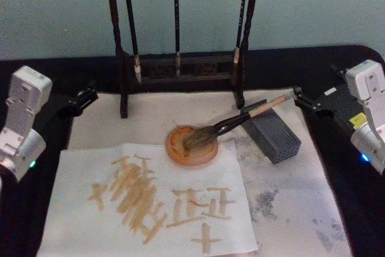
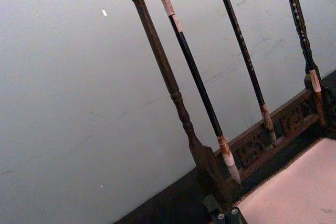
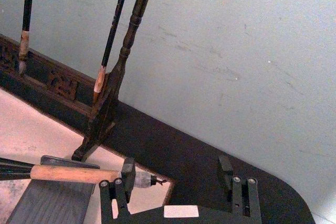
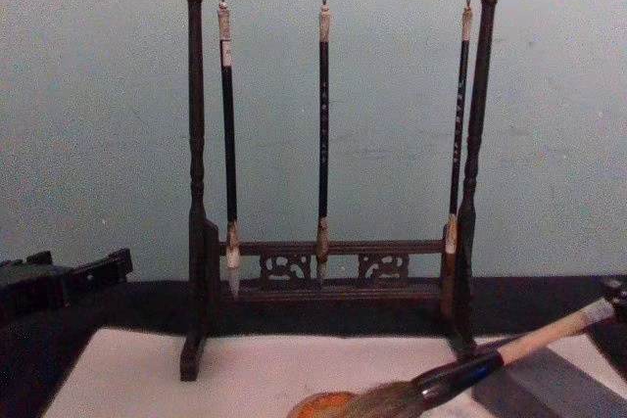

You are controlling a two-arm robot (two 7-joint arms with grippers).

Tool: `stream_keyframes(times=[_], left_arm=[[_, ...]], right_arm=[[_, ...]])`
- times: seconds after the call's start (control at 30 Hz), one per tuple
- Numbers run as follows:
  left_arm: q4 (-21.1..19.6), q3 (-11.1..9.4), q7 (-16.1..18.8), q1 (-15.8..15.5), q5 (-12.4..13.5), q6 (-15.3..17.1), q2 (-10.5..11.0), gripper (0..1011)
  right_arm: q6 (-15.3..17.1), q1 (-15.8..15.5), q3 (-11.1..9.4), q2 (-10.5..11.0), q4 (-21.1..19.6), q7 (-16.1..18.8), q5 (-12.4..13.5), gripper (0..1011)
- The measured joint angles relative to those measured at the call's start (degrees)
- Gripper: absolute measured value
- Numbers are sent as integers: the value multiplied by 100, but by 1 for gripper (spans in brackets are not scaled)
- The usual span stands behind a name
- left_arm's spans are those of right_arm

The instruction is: Pick up the brush from the inkstone, write on the paper, then place the brush back to its original position.

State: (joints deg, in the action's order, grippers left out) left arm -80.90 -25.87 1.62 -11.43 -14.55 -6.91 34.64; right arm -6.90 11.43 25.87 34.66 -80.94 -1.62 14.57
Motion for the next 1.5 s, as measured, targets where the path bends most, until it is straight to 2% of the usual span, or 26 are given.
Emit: stream_keyframes(times=[1.37, 1.43, 1.5], left_arm=[[0, 0, 0, 0, 0, 0, 0, 1002], [0, 0, 0, 0, 0, 0, 0, 1002], [0, 0, 0, -1, 0, 0, 0, 1002]], right_arm=[[-1, -2, -12, -6, 4, 13, 5, 1001], [-1, -30, -85, -29, -7, 117, 150, 1001], [-3, -106, -199, -54, -51, 309, 412, 1001]])
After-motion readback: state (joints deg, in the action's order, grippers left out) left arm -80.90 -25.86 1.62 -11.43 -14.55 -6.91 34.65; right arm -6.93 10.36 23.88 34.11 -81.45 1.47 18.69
